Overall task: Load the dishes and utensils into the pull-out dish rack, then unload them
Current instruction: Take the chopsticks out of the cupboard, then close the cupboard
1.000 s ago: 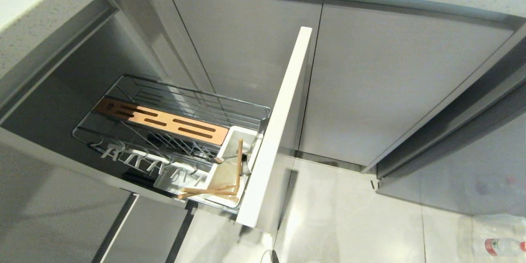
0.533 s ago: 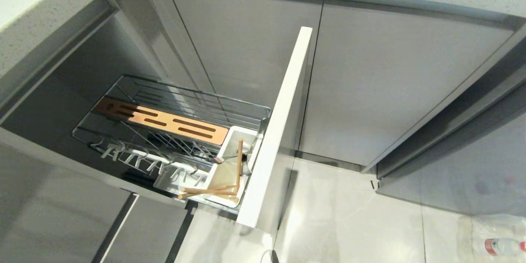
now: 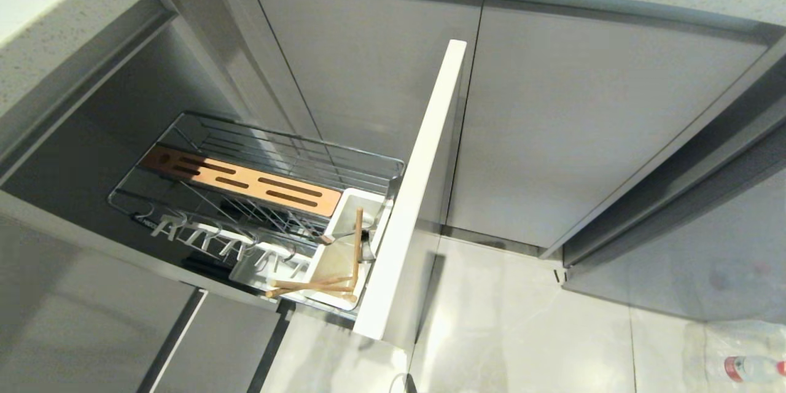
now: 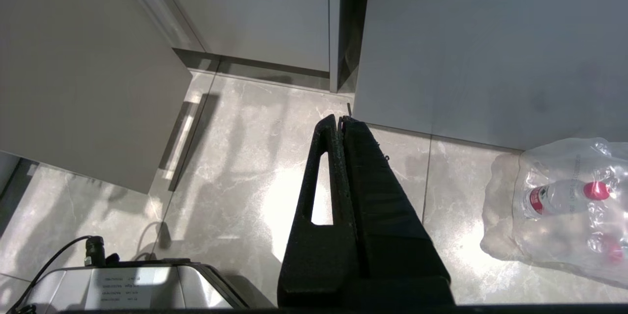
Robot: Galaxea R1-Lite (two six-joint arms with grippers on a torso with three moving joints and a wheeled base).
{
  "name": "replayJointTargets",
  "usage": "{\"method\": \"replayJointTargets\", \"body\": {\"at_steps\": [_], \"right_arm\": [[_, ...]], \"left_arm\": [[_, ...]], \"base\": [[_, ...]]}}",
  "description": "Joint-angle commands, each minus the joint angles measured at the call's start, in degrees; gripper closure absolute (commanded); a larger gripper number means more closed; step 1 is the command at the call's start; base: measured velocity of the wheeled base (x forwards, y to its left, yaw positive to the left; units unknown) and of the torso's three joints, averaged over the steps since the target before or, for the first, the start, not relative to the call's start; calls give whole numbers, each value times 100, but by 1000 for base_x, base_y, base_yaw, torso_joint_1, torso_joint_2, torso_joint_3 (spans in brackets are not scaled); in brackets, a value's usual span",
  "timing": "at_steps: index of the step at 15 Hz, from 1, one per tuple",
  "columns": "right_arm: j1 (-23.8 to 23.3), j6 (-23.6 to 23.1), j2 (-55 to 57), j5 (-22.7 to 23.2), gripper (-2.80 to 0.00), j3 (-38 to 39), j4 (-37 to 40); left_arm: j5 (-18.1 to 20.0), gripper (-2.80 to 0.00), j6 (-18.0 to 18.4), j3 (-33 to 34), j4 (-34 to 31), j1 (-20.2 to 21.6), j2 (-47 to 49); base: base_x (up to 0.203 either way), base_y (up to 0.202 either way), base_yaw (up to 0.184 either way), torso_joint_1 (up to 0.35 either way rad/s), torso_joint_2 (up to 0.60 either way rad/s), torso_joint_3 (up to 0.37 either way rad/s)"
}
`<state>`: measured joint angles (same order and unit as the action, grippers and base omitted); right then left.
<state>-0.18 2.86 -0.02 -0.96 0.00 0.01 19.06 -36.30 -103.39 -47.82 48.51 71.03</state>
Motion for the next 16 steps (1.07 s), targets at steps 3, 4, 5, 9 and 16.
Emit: {"method": "replayJointTargets", "body": {"at_steps": [3, 4, 5, 9, 16], "right_arm": [[1, 4, 2, 0, 0, 9, -1], [1, 4, 2, 0, 0, 9, -1], [1, 4, 2, 0, 0, 9, 1], [1, 4, 2, 0, 0, 9, -1], [1, 4, 2, 0, 0, 9, -1]], "left_arm": [[236, 0, -35, 140, -34, 10, -55], [238, 0, -43, 170, -28, 10, -71], [238, 0, -93, 179, -25, 10, -81], [238, 0, -167, 261, -15, 99, -153], [245, 0, -167, 469, 44, 133, -204]], "base": [[0, 0, 0, 0, 0, 0], [0, 0, 0, 0, 0, 0], [0, 0, 0, 0, 0, 0], [0, 0, 0, 0, 0, 0], [0, 0, 0, 0, 0, 0]]}}
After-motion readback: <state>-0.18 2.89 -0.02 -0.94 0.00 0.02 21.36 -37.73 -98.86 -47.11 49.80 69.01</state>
